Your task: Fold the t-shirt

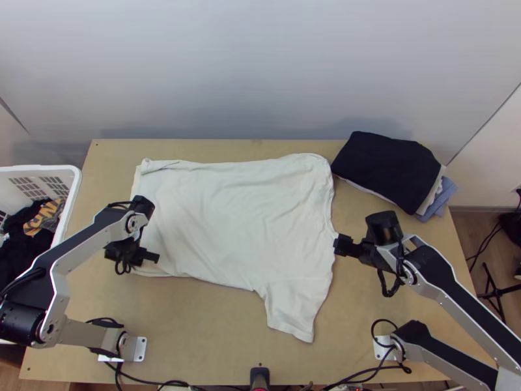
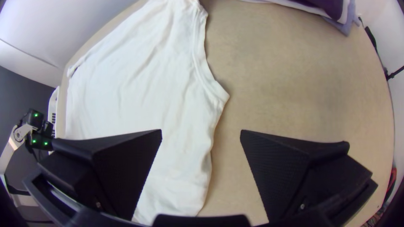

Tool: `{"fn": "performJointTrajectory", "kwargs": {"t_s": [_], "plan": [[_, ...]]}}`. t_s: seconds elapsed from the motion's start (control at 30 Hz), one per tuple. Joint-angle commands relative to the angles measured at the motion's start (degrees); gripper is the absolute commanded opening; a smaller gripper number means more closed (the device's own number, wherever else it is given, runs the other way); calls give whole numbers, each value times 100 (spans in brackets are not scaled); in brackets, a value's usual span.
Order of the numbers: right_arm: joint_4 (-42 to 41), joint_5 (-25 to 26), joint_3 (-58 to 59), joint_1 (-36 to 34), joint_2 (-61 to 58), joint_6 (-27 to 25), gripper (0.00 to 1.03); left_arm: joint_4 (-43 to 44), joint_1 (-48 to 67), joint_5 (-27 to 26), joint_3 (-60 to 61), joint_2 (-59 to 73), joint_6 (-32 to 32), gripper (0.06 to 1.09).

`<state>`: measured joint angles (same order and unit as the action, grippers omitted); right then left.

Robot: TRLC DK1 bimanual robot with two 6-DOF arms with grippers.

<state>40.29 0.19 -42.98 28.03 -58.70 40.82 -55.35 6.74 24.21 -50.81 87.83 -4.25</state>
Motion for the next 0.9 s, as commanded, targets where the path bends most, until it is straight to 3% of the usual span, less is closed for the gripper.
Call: {"fn": "performJointTrajectory", "kwargs": {"t_s": [0.0,0.37,0.57,0.87], "plan": [[-39,-1,132,36,43,-39,86,332,29,-259,1,-284,118,10],[-215,-265,343,-122,-327,-39,87,446,-50,-373,80,-240,153,10],[-171,-1056,369,-175,-1030,-4,87,438,-59,-373,1,-240,197,9],[260,-1372,378,97,-1496,-21,87,438,-129,-373,9,-231,249,9]]}}
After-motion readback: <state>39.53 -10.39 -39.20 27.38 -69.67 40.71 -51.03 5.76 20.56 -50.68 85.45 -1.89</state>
